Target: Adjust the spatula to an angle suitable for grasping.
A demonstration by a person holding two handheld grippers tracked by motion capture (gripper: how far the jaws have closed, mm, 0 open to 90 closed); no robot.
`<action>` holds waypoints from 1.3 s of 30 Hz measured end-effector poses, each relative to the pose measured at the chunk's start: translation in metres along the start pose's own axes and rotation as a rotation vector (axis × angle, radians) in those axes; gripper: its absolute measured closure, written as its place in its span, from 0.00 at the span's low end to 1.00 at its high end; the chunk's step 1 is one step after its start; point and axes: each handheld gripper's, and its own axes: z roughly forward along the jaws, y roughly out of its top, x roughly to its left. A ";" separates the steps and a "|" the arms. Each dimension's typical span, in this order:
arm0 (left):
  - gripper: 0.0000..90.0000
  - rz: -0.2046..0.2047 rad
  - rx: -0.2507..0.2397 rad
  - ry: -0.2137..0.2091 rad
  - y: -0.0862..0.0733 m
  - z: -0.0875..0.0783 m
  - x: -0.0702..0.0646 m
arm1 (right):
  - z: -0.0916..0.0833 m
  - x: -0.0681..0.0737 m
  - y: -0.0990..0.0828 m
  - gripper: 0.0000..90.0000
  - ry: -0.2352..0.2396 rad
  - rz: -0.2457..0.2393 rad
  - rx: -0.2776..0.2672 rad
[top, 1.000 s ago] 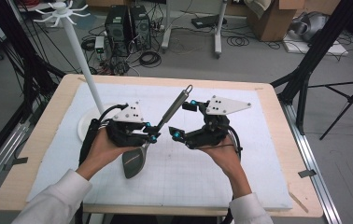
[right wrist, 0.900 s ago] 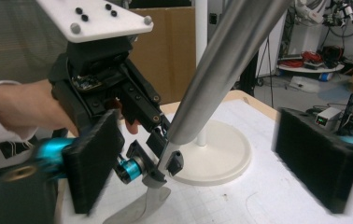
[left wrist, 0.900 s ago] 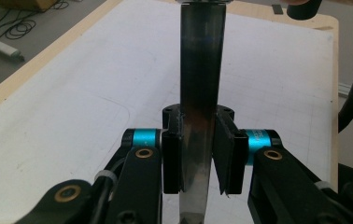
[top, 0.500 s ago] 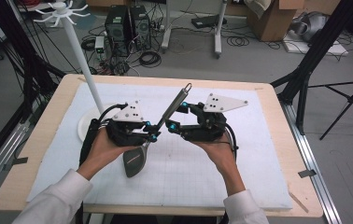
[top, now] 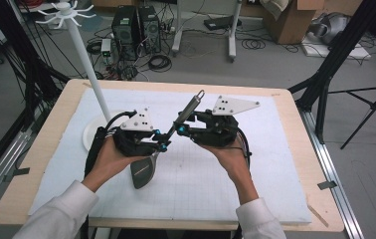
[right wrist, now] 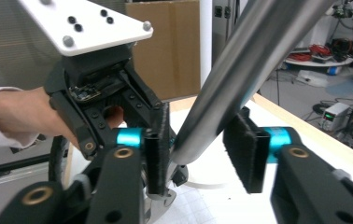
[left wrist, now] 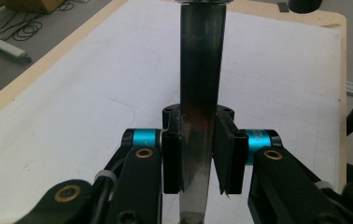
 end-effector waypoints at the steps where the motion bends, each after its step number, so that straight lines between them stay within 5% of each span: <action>1: 0.83 0.002 -0.002 0.004 0.000 0.000 0.000 | 0.001 0.000 0.001 0.70 -0.007 -0.003 0.001; 14: 0.82 0.015 -0.002 0.033 -0.001 0.000 0.000 | 0.010 0.002 0.009 0.79 0.049 0.062 0.018; 29: 0.81 0.026 -0.019 0.007 0.002 -0.005 0.001 | 0.009 0.001 0.015 0.80 0.070 0.073 0.012; 39: 0.65 0.041 -0.050 -0.023 0.005 -0.017 0.004 | 0.007 0.000 0.020 0.81 0.087 0.052 0.033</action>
